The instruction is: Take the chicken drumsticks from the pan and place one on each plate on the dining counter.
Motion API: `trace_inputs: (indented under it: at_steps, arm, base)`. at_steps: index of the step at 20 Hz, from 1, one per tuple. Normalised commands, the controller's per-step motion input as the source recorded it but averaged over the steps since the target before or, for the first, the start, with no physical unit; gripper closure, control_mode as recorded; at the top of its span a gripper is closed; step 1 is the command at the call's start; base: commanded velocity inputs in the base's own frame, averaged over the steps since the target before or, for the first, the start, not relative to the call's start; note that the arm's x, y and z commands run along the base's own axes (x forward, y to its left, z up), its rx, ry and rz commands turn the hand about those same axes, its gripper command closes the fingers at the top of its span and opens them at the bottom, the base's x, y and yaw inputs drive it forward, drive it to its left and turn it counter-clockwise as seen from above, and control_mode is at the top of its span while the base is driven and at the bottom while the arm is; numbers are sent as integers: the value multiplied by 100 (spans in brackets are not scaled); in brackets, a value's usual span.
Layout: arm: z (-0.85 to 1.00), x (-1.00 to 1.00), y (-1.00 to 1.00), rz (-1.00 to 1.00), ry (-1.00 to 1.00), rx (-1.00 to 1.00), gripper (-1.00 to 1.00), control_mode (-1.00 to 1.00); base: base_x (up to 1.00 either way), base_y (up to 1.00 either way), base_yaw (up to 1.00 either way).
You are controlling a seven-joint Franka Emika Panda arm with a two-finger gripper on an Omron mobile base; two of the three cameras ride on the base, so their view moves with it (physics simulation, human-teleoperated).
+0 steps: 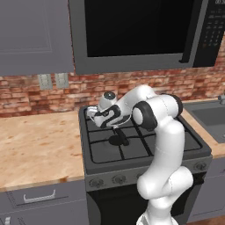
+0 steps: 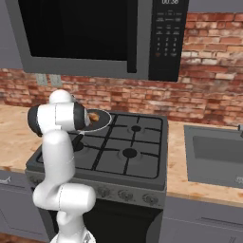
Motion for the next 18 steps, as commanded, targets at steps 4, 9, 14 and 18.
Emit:
trace_inputs:
  at_steps: [4, 9, 14, 18]
  arm:
    - [-25, 0, -7, -2, 6, 3, 100, -100]
    - [-28, -7, -18, -2, 1, 0, 100, -100]
    - [-24, -11, -18, 0, 1, 2, 100, -100]
    - [10, -24, -13, 0, -1, 12, 100, -100]
  base:
    - [0, 0, 0]
    - [0, 0, 0]
    - [0, 0, 0]
    - [0, 0, 0]
